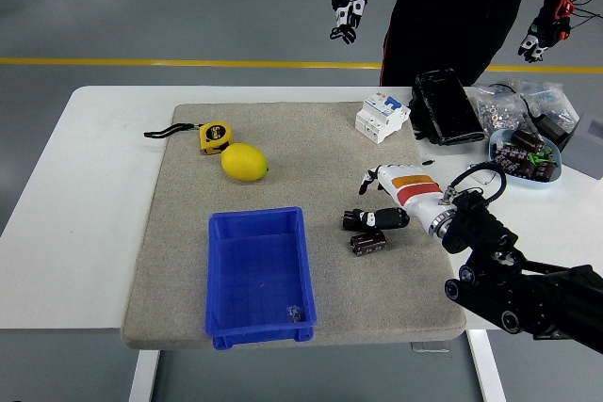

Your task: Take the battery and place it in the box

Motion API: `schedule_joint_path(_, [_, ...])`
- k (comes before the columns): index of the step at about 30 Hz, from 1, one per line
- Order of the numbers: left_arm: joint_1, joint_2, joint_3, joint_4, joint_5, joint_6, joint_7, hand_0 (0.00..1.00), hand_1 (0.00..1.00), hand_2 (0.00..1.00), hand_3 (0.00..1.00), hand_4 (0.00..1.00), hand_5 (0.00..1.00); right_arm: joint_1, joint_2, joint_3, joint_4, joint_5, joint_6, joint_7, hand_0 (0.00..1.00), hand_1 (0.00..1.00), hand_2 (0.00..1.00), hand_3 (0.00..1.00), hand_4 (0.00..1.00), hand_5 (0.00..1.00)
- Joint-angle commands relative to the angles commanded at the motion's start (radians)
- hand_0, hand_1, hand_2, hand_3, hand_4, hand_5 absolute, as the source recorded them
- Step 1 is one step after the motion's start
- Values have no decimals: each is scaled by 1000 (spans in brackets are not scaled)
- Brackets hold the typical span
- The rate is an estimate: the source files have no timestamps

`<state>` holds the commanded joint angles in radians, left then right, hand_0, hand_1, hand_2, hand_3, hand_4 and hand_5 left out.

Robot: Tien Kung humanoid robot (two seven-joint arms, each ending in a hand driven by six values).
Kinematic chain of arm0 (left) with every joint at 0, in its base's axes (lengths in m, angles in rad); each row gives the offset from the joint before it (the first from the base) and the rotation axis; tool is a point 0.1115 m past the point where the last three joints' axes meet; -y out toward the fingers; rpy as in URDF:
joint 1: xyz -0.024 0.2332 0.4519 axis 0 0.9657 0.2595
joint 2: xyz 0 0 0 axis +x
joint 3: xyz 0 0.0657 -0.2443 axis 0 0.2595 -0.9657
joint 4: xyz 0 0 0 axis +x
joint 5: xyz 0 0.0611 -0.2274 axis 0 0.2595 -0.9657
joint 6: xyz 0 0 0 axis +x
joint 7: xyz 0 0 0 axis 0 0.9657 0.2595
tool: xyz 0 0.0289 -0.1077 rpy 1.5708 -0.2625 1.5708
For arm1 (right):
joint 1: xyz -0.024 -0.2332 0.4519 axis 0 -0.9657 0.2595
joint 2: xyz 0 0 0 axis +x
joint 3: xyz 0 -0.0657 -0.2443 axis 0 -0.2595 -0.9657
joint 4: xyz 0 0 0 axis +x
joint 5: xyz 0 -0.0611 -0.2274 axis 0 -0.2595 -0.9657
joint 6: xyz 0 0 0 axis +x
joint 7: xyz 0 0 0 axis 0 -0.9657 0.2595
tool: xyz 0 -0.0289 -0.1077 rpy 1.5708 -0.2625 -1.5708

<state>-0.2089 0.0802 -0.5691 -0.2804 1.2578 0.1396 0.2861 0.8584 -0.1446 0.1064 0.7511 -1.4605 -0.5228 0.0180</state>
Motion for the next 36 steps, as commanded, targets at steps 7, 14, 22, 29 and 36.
schedule_joint_path(7, [6,1,-5,0,10,-4,1,648,647,647,581,626,584,-10,-3,4,49,-40,3,-8,515,584,671,546,792,346])
schedule_joint_path(14, [13,6,-11,1,17,-5,3,648,649,646,581,626,585,-5,-17,1,79,-70,13,-19,518,585,674,547,793,347])
schedule_joint_path(22, [17,11,-12,2,14,-4,5,649,649,646,580,626,585,-8,-35,-18,105,-101,37,-27,517,588,676,549,794,348])
schedule_joint_path(29, [13,14,-19,4,21,-5,7,648,648,646,580,625,586,1,-43,-29,111,-110,44,-28,517,589,681,549,795,350])
schedule_joint_path(36, [9,14,-17,3,20,-7,9,648,647,646,581,625,587,12,-28,-50,68,-94,62,-35,507,589,682,550,797,349])
